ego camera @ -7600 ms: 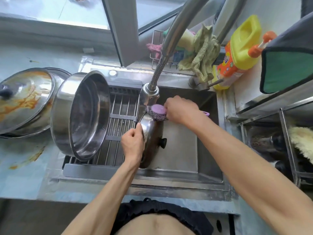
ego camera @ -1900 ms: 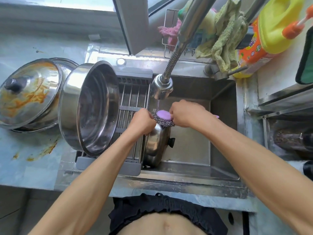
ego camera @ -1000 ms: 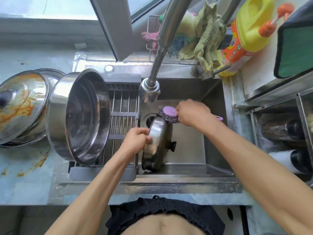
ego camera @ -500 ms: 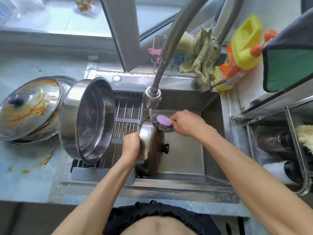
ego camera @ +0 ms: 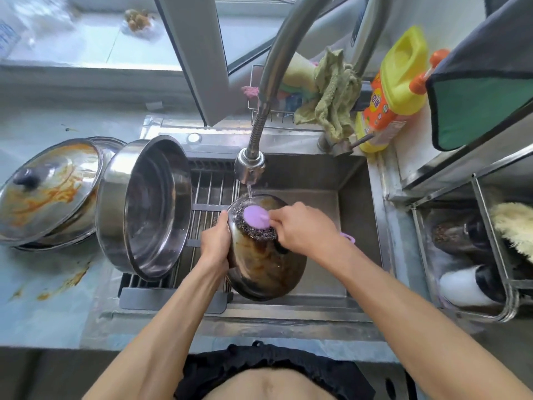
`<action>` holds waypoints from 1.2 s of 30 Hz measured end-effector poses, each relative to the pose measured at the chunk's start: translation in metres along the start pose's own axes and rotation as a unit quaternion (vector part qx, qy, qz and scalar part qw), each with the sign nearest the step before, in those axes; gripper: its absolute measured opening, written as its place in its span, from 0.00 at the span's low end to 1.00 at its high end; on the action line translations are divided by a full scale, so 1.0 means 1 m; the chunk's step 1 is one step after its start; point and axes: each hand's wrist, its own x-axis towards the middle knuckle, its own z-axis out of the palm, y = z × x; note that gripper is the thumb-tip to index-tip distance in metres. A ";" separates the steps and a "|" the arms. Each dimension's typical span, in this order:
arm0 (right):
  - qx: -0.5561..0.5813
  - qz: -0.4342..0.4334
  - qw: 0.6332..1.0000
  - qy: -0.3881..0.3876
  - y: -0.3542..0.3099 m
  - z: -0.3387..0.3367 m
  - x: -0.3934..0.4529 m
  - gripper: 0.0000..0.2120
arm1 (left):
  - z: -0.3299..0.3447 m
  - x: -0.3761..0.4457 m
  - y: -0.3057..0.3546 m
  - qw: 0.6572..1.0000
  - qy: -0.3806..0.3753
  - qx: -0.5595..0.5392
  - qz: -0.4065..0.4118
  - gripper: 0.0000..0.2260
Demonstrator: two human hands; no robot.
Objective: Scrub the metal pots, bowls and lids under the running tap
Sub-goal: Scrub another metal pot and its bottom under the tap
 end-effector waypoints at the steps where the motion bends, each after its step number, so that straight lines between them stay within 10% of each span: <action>1: 0.000 0.021 1.000 0.003 0.005 -0.003 0.006 0.08 | -0.002 -0.002 0.000 1.000 -0.008 -0.010 -0.005 0.19; 13: 0.104 0.164 0.981 0.025 0.013 0.001 0.038 0.11 | -0.008 0.002 0.011 1.000 -0.002 0.011 -0.001 0.17; 36: 0.063 0.139 0.988 0.020 0.003 -0.002 0.033 0.09 | -0.006 0.015 0.022 0.999 -0.024 0.004 -0.026 0.16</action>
